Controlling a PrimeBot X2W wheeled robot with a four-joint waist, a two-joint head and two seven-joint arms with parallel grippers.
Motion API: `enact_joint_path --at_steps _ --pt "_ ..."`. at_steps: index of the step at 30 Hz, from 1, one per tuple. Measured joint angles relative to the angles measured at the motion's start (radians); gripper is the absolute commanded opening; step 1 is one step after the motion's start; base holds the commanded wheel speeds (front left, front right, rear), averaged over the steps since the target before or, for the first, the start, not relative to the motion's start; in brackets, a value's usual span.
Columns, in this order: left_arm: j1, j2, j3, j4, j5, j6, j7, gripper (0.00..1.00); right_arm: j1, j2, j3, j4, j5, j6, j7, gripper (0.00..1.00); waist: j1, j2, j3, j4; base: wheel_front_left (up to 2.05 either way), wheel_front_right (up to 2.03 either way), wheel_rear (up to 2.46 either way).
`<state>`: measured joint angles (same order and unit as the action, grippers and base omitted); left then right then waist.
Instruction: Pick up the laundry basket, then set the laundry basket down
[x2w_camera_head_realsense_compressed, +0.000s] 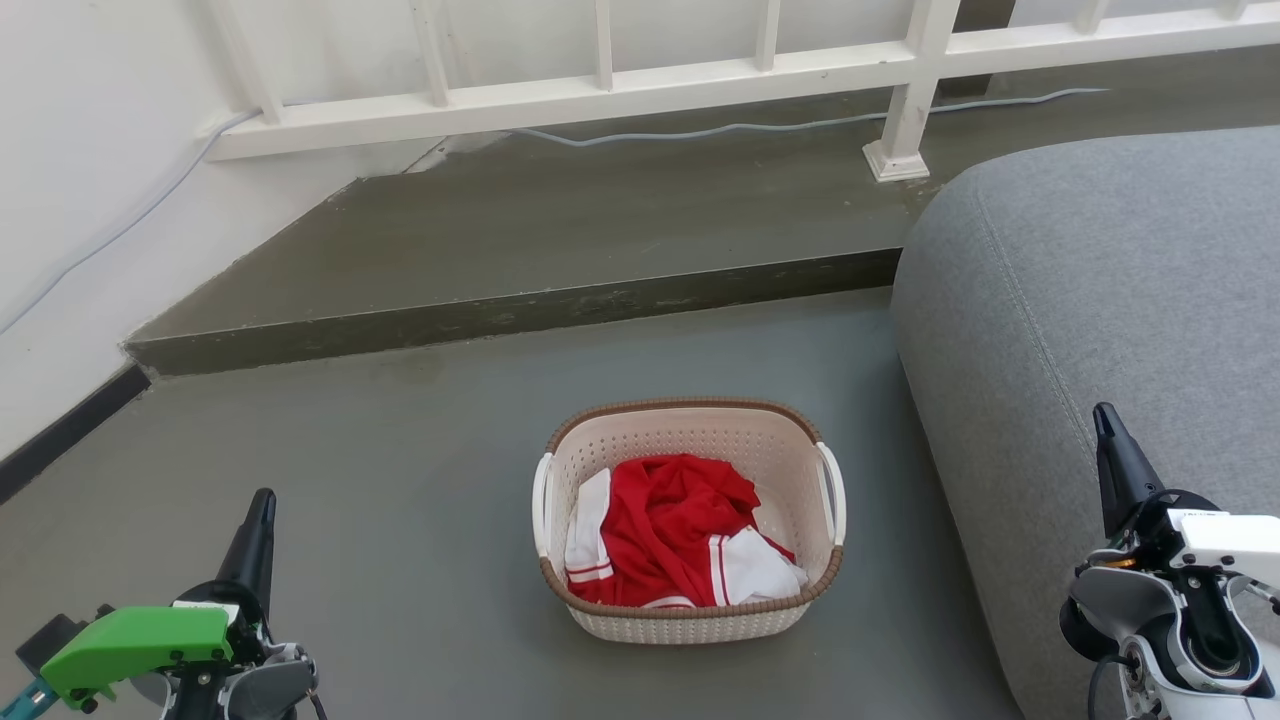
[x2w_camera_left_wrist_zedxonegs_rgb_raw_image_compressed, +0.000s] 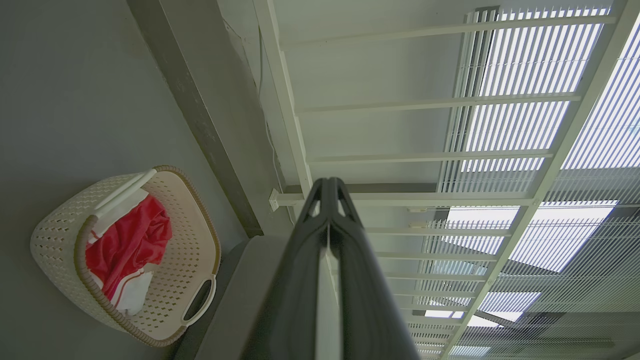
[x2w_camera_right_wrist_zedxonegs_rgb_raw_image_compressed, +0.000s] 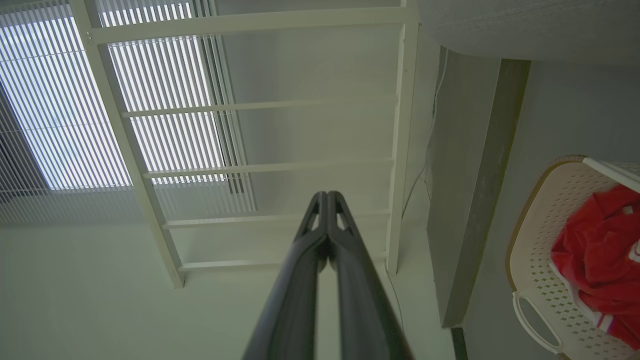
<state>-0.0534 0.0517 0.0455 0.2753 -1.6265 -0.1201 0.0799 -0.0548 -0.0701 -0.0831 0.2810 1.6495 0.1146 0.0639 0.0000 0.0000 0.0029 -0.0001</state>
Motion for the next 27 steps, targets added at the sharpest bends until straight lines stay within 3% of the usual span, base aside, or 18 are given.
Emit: enact_joint_path --at_steps 27 --pt "0.000 0.000 0.004 0.000 0.000 0.000 0.003 0.00 0.000 0.001 -0.002 -0.001 0.000 0.000 0.003 0.00 0.0000 0.0000 0.000 0.000 0.00 0.00 0.00"
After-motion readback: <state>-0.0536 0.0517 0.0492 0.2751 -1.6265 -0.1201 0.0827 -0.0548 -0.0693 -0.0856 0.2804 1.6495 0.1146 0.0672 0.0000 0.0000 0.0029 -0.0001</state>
